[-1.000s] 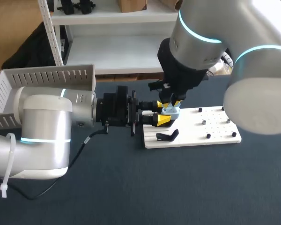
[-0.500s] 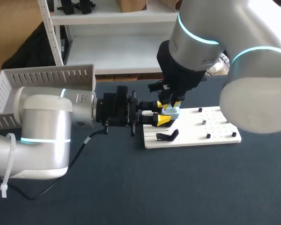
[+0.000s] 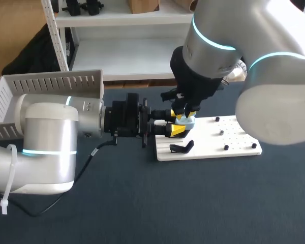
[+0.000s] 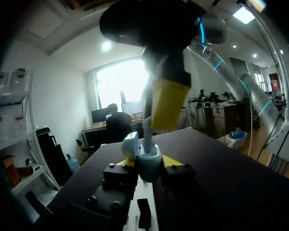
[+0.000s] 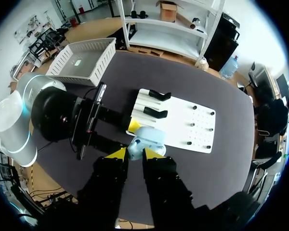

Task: Pick up each earbud case from the left stands, insert the matching earbuds, close the lid, and place the case in the box.

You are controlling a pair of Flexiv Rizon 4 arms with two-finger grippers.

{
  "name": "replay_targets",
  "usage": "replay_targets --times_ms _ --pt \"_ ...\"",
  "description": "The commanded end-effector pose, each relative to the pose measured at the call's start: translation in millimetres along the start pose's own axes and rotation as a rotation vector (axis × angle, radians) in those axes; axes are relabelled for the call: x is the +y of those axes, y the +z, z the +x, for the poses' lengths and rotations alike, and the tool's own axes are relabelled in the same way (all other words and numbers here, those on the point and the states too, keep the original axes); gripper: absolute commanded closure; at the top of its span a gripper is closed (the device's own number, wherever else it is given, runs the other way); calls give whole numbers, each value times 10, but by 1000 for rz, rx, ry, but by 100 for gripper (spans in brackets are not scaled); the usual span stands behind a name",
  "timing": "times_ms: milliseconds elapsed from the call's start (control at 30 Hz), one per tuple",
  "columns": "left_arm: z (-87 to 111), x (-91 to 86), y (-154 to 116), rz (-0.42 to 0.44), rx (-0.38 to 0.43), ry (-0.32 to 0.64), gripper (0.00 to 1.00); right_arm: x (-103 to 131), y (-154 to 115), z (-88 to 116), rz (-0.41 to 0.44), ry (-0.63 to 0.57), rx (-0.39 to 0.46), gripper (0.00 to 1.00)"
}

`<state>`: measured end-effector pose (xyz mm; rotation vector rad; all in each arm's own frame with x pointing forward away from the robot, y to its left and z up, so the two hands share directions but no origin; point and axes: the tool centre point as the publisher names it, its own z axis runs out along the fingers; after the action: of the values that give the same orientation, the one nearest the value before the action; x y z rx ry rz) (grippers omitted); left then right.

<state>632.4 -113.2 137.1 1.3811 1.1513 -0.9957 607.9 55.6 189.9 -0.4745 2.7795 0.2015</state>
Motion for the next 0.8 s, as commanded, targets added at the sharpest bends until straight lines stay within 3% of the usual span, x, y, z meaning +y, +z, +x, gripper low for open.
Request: replay_targets --times_ms 33,800 --pt "8 -4 -2 -1 -3 2 100 -9 23 -20 -3 2 2 100" --pt "8 -4 -2 -1 -3 2 100 -75 84 -33 -3 19 10 100"
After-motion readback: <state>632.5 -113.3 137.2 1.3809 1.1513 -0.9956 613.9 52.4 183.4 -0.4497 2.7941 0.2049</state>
